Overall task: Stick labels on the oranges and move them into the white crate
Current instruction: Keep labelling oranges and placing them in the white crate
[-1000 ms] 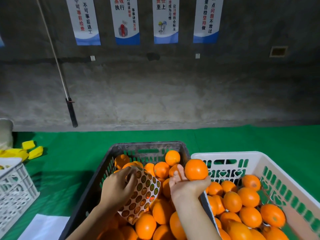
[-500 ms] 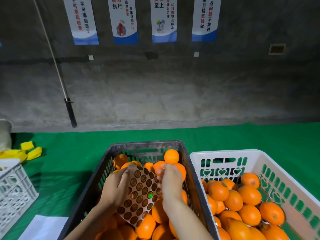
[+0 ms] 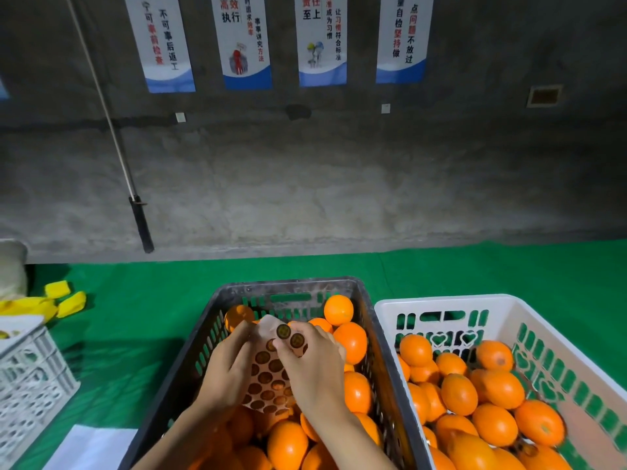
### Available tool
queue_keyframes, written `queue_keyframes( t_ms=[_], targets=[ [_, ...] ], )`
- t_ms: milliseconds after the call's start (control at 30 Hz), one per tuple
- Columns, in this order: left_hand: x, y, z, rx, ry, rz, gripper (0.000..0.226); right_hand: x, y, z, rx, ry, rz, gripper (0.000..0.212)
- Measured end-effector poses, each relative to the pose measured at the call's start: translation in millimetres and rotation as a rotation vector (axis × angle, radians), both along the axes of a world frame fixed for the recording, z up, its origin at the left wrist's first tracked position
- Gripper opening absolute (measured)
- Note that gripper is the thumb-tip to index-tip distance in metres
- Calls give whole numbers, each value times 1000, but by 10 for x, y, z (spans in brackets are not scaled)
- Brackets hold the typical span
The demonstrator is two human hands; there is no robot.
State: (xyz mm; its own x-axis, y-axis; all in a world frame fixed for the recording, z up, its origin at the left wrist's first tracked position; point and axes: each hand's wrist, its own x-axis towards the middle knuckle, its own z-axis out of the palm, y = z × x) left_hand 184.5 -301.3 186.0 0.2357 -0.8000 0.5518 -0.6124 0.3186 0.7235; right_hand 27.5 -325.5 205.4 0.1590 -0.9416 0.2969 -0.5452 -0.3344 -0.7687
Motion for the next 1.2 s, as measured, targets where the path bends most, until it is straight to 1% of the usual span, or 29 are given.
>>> queue_keyframes(
  t_ms=[67,133,233,267,300,400,567,667,733,833,933,1033,1100,1200],
  targets=[
    [16,-6,-24,1,-50,18,18,-11,0,17,-26,-57,-5,29],
    [8,10,4,-6,-136,50,21,-14,6,27,-16,-86,18,30],
    [-22,49,29,-110,-385,153,46,-13,28,13,-62,15,65,39],
    [-21,48,32,-116,-417,152,53,-10,30,7,-89,54,74,41],
    [-30,56,54,-103,-399,139,54,-9,32,7,-104,77,77,43],
    [-42,47,84,-60,-275,106,48,-13,29,17,-111,78,62,42],
    [-36,35,81,-103,-277,34,27,-1,25,-1,-159,136,78,42],
    [-21,33,77,-84,-282,57,24,-1,27,-8,-211,195,99,46],
    [-26,53,101,-87,-314,70,29,-10,27,-16,-260,252,116,45],
    [-26,71,120,-75,-314,52,29,-19,31,-17,-316,330,155,39],
    [-20,77,111,-52,-312,44,22,-27,43,-16,-430,363,143,32],
    [-15,69,105,-38,-326,40,18,-55,88,21,-521,485,78,13],
    [-16,62,97,-31,-332,52,17,-56,101,43,-563,537,46,16],
    [-21,57,108,-39,-328,75,24,-29,72,32,-623,516,-6,26]
  ],
)
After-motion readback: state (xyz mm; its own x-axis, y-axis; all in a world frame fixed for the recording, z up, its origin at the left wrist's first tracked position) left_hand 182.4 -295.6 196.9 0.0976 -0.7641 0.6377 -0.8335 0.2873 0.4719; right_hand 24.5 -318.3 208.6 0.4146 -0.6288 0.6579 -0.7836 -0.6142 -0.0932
